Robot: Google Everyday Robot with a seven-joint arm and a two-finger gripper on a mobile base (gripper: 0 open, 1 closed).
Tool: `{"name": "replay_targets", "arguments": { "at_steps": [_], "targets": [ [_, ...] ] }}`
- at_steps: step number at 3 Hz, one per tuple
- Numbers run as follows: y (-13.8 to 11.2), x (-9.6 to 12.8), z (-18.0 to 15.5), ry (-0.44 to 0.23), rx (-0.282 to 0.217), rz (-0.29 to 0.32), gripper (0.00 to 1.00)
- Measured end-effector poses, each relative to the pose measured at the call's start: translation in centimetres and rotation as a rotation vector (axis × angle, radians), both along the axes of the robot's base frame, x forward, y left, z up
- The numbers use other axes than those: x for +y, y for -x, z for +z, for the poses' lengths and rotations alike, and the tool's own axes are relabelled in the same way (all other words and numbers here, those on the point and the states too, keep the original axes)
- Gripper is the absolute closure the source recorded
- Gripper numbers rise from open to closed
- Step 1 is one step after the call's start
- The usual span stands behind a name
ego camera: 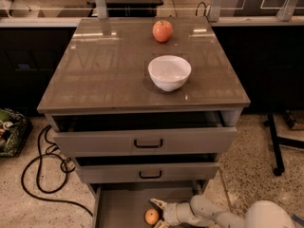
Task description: Pick orange from bottom drawer and place on counter
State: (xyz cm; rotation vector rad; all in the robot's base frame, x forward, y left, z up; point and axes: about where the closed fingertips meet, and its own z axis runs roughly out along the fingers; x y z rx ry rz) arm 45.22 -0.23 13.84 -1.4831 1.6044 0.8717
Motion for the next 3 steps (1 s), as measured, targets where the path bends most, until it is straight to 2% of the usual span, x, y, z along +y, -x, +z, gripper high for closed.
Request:
{"name": "replay_targets", "arguments": {
  "at_steps": [3],
  "targets": [
    [0.43, 0.67, -0.11, -0.007, 0.007, 0.009, 0.88]
  ]
}}
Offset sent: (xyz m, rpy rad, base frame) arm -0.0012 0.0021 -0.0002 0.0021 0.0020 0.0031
